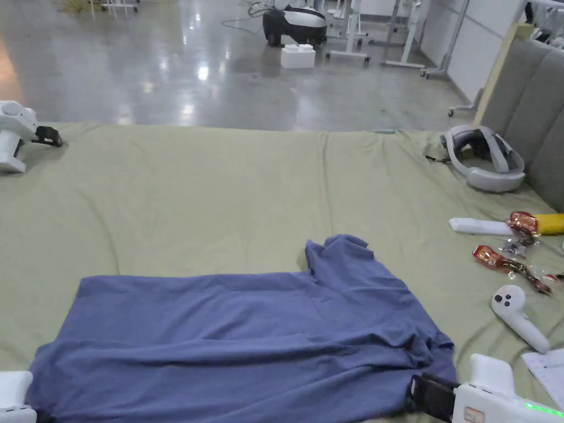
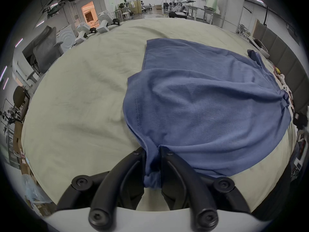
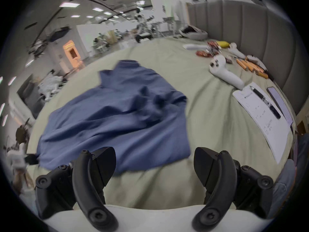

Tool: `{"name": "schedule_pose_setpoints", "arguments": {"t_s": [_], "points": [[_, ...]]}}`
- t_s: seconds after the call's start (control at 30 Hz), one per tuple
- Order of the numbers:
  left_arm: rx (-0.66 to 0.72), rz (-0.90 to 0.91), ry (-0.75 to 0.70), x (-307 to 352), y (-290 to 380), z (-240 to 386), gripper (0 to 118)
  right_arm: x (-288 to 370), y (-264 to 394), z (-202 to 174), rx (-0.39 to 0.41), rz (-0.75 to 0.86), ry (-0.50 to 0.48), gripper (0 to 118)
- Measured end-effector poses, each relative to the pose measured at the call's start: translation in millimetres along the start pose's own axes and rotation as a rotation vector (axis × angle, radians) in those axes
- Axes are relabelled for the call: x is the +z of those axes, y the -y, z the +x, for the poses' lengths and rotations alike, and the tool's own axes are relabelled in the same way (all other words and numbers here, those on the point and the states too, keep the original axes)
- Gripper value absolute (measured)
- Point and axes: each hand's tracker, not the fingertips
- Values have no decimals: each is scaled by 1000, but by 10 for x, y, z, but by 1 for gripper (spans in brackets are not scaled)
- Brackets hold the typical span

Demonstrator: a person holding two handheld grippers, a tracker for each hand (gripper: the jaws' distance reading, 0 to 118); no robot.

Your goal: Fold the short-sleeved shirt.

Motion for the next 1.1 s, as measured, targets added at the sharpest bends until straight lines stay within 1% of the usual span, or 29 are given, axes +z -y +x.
{"name": "schedule_pose_setpoints", "arguments": {"t_s": [0.03,0.1,0.13,0.17,0.2,0.23,0.27,0.3,0.33,0.37,0.47,0.53,0.6,0.63,0.77,0.83,0.93,1.0,1.03,1.07,1.1], "points": [[1,0,2,-2,1,2,20,-74,-23,1,7,-4,33,101],[-4,-1,2,31,8,31,20,-226,-45,1,13,-36,18,100],[-8,-1,2,30,17,42,20,-264,-45,-24,32,-64,23,99],[-11,2,0,34,28,55,20,-242,-44,-68,63,-50,45,96],[-13,6,-3,63,29,80,20,-200,-45,-103,80,-34,40,86],[-15,9,-7,78,39,95,20,-143,-29,-157,111,-23,33,66],[-17,13,-10,92,51,109,20,-107,-21,-191,160,-11,72,53],[-28,15,-11,115,49,115,19,-85,-17,-199,195,-2,61,38],[-35,17,-9,79,-2,59,18,-70,-16,-206,216,-4,81,17],[-23,22,-2,132,-10,32,15,6,-8,-177,211,11,57,14],[60,117,23,407,43,-81,13,222,-28,-195,192,30,51,12],[90,150,34,569,95,-154,12,416,-4,-213,171,78,84,12],[115,152,61,720,171,-225,12,607,82,-257,194,104,103,11],[127,161,73,787,224,-253,12,700,127,-244,199,99,97,11],[96,162,54,1002,581,-342,12,1030,503,-141,246,89,95,11],[116,133,76,1058,774,-423,12,1147,706,-79,238,72,92,11],[143,124,94,1077,1047,-477,12,1244,959,12,205,33,74,11],[152,113,124,1020,1140,-488,13,1211,1059,30,202,17,70,12],[181,119,133,975,1173,-508,13,1162,1093,60,201,5,59,12],[223,127,143,937,1194,-531,18,1116,1118,82,199,-4,47,13],[246,119,133,919,1199,-542,40,1087,1135,105,195,-9,48,19]]}}
